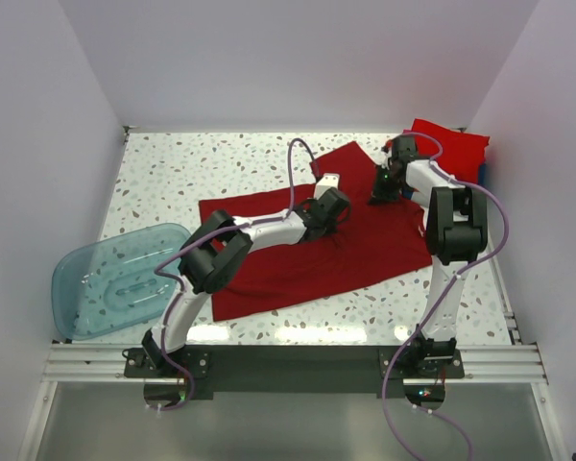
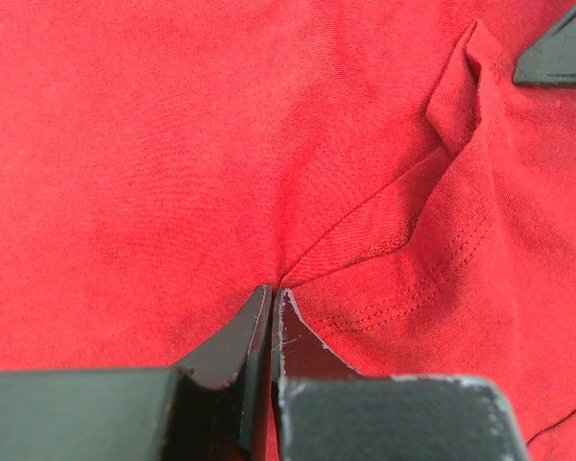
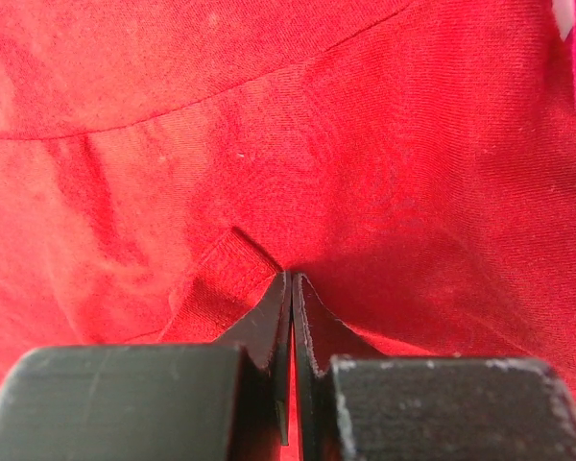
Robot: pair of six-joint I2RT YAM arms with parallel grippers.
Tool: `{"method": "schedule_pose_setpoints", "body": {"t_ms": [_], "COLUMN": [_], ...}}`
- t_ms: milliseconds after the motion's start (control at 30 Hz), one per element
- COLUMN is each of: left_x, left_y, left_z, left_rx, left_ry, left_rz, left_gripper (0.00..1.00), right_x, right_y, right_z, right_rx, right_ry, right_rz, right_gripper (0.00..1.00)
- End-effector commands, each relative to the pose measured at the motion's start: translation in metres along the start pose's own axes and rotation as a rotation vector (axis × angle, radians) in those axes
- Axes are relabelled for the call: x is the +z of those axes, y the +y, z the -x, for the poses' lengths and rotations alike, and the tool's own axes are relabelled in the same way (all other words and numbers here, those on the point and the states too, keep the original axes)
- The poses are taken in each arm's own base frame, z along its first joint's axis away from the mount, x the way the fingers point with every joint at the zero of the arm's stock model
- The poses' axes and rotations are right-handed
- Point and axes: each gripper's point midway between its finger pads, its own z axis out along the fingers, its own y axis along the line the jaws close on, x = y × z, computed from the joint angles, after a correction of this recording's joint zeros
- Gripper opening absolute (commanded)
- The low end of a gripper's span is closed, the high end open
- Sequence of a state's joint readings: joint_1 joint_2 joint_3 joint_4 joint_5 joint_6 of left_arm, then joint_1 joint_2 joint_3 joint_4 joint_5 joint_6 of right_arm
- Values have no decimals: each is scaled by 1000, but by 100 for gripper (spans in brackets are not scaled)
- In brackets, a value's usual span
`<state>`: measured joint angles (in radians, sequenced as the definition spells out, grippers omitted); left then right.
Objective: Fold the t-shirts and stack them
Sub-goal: Fold the tshirt
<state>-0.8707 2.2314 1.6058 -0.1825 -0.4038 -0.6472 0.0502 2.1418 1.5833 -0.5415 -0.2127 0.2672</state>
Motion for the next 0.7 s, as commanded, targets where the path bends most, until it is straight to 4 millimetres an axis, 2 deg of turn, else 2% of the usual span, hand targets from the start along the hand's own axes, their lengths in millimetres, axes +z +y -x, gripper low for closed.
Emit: {"method": "schedule_pose_setpoints", "body": {"t_ms": [0, 200, 400, 667], "left_x": [-18, -26, -29, -36], "left_y": [6, 17, 20, 24], "left_z": [29, 31, 27, 36], "left_rx": [-48, -68, -77, -83], "left_ry": [-60, -87, -84, -112], "left_rz": [10, 35, 39, 48], "left_gripper": [0, 0, 0, 0], "right_x": [-23, -38, -36, -35], "right_y": [5, -4, -9, -13], "right_z": [7, 16, 13, 12], "right_rx": [-19, -10, -7, -7], "right_ry": [-35, -77, -65, -60], "right_rz": [3, -38, -50, -68], "right_gripper": [0, 0, 0, 0]}}
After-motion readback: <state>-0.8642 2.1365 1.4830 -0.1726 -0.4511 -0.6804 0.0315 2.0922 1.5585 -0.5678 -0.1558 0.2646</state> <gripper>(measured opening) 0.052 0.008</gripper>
